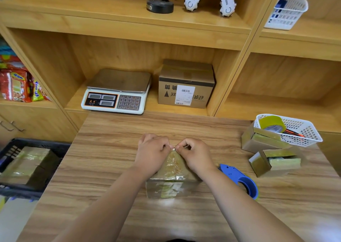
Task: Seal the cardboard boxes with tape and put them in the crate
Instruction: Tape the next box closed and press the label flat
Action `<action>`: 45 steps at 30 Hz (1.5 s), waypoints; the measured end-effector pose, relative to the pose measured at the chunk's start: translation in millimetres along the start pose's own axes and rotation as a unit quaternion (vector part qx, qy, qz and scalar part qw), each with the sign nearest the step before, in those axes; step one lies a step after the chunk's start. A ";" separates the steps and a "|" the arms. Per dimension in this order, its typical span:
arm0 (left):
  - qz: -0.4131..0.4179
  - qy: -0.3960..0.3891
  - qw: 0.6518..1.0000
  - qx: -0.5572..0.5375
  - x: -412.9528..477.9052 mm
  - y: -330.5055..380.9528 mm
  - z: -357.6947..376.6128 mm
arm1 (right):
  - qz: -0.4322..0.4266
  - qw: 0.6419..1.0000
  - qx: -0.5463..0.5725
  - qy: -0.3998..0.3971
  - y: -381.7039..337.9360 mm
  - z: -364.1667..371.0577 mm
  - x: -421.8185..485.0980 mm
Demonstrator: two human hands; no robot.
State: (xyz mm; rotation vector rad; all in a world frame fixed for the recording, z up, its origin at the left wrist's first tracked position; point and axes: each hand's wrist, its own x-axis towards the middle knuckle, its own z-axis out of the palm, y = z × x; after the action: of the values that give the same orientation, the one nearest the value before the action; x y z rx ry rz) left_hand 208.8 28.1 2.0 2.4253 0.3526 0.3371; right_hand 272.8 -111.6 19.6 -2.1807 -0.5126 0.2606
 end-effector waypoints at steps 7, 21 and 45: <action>-0.019 -0.034 0.999 -0.027 0.4 -1.0 0.0 | 0.068 0.984 0.145 -0.083 5.8 -14.7 1.9; -0.046 -0.020 0.998 -0.029 -1.8 -0.3 -0.8 | -0.011 0.980 -0.042 -0.195 18.6 -20.2 -17.8; -0.040 -0.164 0.977 -0.128 -22.4 -14.2 -15.1 | -0.047 0.995 -0.047 -0.081 28.2 -7.2 -21.2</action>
State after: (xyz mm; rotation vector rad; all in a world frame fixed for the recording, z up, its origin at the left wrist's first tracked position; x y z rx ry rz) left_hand 180.6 39.9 0.9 2.1577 0.2421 -0.0539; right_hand 264.1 -141.7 1.9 -2.2295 -0.7289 0.3699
